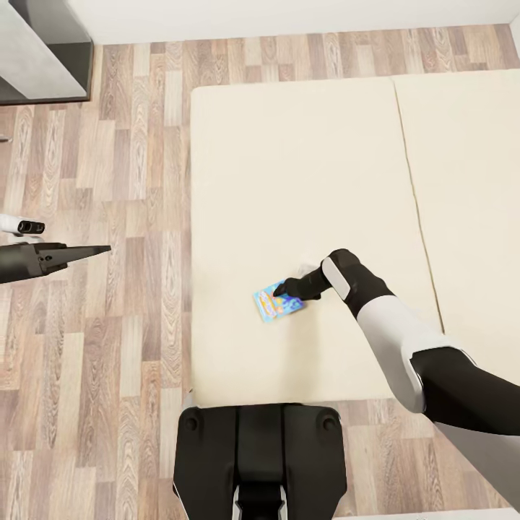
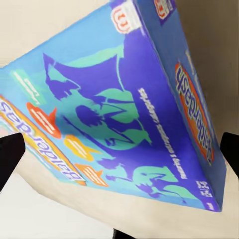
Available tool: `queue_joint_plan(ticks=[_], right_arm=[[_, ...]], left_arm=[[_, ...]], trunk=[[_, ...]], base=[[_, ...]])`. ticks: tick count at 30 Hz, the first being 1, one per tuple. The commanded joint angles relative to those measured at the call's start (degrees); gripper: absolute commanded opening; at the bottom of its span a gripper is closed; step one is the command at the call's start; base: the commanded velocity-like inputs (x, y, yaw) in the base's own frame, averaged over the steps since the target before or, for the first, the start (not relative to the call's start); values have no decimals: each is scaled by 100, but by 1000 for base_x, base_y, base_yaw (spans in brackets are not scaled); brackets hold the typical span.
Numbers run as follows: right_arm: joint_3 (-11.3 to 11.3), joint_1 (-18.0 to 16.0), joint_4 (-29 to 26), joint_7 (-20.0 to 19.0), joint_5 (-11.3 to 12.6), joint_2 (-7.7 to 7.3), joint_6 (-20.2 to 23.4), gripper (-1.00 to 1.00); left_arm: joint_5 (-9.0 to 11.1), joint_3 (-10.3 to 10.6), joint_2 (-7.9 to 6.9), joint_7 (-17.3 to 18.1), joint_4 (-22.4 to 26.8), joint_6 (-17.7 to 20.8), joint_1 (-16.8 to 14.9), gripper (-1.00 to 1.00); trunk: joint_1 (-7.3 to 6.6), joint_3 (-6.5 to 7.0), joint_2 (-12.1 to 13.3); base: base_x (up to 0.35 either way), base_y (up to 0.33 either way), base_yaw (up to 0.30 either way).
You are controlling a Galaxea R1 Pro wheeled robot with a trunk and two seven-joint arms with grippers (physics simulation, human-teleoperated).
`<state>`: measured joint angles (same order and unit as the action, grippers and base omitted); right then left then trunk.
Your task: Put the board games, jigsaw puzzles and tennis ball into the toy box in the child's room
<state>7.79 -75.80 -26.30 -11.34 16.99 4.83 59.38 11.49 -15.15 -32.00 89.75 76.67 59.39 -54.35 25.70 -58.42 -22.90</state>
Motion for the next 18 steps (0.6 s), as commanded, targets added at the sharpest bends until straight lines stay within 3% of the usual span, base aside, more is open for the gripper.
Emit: queue_joint_plan(ticks=[1, 18], right_arm=[[5, 4, 2, -52, 313, 1, -243, 100], [5, 4, 2, -58, 313, 1, -243, 100]], left_arm=[[-7, 0, 1, 25, -2, 61, -5, 100], [-7, 1, 1, 25, -2, 61, -5, 100]], trunk=[[8, -7, -2], [8, -7, -2]], base=[[-6, 42, 0], [-1, 5, 0]])
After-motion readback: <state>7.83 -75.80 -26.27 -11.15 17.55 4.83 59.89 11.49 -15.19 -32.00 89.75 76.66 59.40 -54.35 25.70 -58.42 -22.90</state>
